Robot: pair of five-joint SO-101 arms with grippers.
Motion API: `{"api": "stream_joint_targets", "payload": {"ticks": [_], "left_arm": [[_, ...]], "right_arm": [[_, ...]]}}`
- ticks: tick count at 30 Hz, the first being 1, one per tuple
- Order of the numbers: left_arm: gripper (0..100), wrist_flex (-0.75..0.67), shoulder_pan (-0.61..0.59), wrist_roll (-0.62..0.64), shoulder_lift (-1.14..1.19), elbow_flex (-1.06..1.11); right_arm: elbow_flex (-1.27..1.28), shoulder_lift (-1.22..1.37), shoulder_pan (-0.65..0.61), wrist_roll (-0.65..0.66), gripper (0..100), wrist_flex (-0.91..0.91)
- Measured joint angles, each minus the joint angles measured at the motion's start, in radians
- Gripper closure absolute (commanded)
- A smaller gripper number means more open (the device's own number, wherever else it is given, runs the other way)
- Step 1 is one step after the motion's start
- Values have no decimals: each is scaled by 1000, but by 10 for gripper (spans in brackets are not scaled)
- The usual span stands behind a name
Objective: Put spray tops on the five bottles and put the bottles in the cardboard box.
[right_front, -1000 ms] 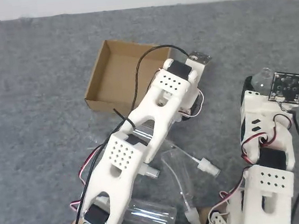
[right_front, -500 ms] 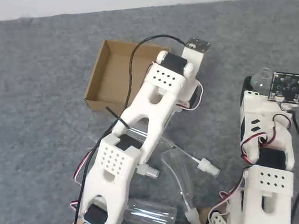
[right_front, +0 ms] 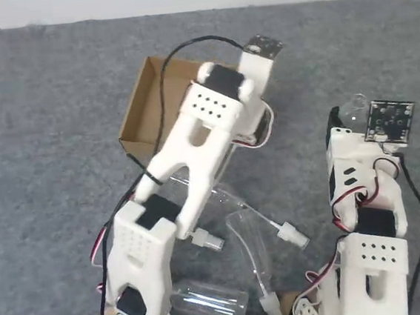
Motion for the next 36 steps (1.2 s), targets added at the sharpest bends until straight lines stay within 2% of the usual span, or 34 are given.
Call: {"api": "stream_joint_targets", "payload": {"ticks": [7,16,23,32,36], "left_arm": [[989,-40,-43,18,-146,146],[989,-193,-71,35,-413,433],[989,-311,-87,38,-598,626],[988,-341,-89,41,-732,654],[988,-341,-89,118,-767,654]], "right_arm": [[23,0,-86,0,991,0],[40,0,-163,0,991,0],[40,0,-176,0,991,0],[40,0,-239,0,991,0],[40,0,-238,0,991,0]]}}
